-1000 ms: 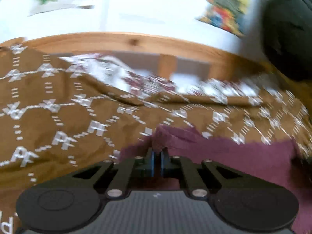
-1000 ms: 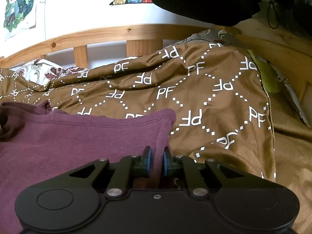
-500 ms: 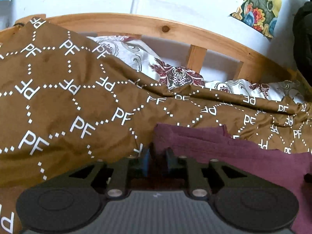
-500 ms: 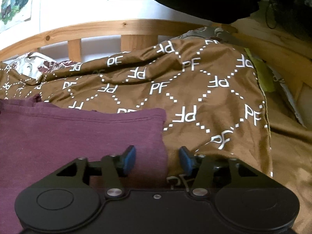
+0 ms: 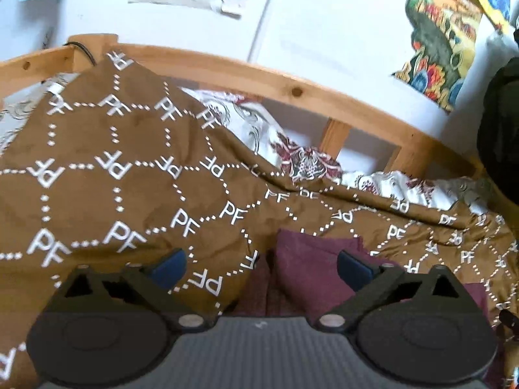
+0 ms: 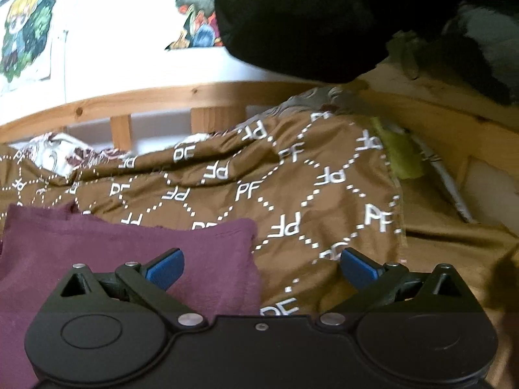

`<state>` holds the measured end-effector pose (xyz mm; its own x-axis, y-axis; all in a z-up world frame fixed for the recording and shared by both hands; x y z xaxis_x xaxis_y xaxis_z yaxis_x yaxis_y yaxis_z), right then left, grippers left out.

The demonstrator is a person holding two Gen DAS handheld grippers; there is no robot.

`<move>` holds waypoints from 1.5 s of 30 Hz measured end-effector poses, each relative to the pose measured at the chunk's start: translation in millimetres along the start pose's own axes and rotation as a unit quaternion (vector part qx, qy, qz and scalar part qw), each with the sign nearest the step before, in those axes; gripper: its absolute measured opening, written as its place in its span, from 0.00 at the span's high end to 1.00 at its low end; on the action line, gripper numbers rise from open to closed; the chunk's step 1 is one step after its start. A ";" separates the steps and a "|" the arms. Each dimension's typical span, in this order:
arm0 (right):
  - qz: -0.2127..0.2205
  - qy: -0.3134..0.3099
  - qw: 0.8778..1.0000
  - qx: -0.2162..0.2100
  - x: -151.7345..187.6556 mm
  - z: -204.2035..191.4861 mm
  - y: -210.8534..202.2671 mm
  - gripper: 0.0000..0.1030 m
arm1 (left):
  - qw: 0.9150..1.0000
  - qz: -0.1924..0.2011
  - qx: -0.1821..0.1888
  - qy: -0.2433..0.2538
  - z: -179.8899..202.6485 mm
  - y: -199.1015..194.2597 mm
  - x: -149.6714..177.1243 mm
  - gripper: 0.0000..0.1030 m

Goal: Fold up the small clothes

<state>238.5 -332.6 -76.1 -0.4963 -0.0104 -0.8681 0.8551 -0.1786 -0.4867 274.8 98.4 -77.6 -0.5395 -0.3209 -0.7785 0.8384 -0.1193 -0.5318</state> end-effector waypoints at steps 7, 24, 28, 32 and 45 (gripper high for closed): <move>-0.004 0.063 0.998 0.009 0.8 6.5 -35.0 0.01 | 0.999 -0.027 0.015 -0.022 0.0 -40.3 27.5 0.01; -0.030 0.083 0.996 0.005 22.0 -15.2 -87.2 0.01 | 0.991 -0.131 -0.004 0.001 5.0 -16.0 80.1 0.37; -0.055 0.099 0.994 0.002 26.8 -11.7 -79.7 0.01 | 0.991 -0.135 0.009 -0.018 0.5 -15.7 80.9 0.47; -0.071 0.102 0.992 -0.001 30.4 -12.8 -74.6 0.01 | 0.987 -0.159 0.020 -0.018 1.3 -10.8 85.7 0.78; -0.090 0.097 0.991 -0.012 34.2 -17.7 -68.9 0.01 | 0.978 -0.180 -0.008 -0.105 -23.9 -20.0 89.0 0.96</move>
<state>165.3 -303.3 -74.0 -0.6055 0.2090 -0.7679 0.7593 -0.1376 -0.6361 208.1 94.7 -144.2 -0.7699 -0.4465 -0.4559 0.5954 -0.2454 -0.7651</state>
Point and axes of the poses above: each gripper's, at about its wrist camera, not at the fingertips, and y roughly the way its jaws point, z to its right, x to its underside, the point moved 5 cm from there along y, roughly the way its jaws point, and after that the axes turned 5 degrees about x, right-handed, at the moved point
